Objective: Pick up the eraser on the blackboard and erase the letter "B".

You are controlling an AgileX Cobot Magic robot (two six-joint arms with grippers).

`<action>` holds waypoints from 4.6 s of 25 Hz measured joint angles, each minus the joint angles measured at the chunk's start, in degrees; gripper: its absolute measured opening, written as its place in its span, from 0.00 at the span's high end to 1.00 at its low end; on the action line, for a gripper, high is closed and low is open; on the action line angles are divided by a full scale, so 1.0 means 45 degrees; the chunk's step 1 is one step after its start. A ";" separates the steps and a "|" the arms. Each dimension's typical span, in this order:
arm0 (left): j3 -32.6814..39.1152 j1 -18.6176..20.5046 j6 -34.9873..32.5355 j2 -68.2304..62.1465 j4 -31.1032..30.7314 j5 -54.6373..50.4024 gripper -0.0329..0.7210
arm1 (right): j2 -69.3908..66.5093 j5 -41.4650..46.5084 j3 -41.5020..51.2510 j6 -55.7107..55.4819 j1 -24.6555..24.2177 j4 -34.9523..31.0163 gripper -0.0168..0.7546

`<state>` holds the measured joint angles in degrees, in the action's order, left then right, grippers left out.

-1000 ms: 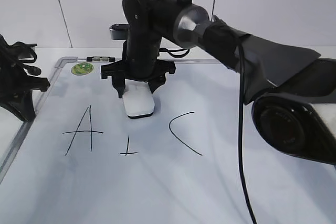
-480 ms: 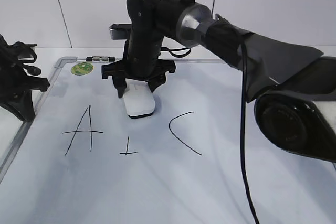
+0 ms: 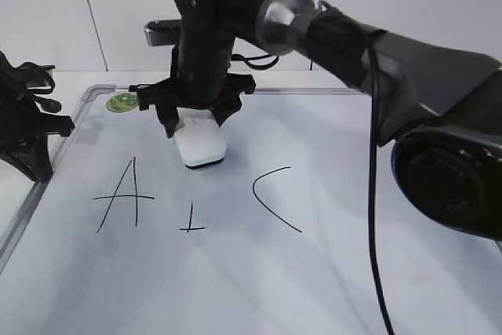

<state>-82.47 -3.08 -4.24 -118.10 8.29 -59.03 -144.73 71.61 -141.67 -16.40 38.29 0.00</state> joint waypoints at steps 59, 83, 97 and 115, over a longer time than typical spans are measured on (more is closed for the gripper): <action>0.0000 0.0000 0.0000 -0.0015 0.0000 -0.0011 0.94 | 0.3999 -0.1706 0.8929 0.2422 0.2615 0.0133 0.25; 0.0000 0.0000 0.0000 -0.0015 0.0000 0.0058 0.94 | 0.3836 -0.3388 0.8879 0.2042 0.0782 -0.0131 0.25; -0.0023 0.0000 0.0000 -0.0015 0.0029 0.0056 0.94 | 0.4171 -0.3076 0.8923 0.1907 0.0553 0.0270 0.25; -0.0023 0.0000 0.0000 -0.0015 0.0029 0.0033 0.94 | 0.3996 -0.2139 0.6353 0.1964 0.0468 -0.0393 0.25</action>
<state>-82.57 -3.08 -4.24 -118.17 8.42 -58.89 -126.75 61.99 -113.08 -7.56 40.39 -1.77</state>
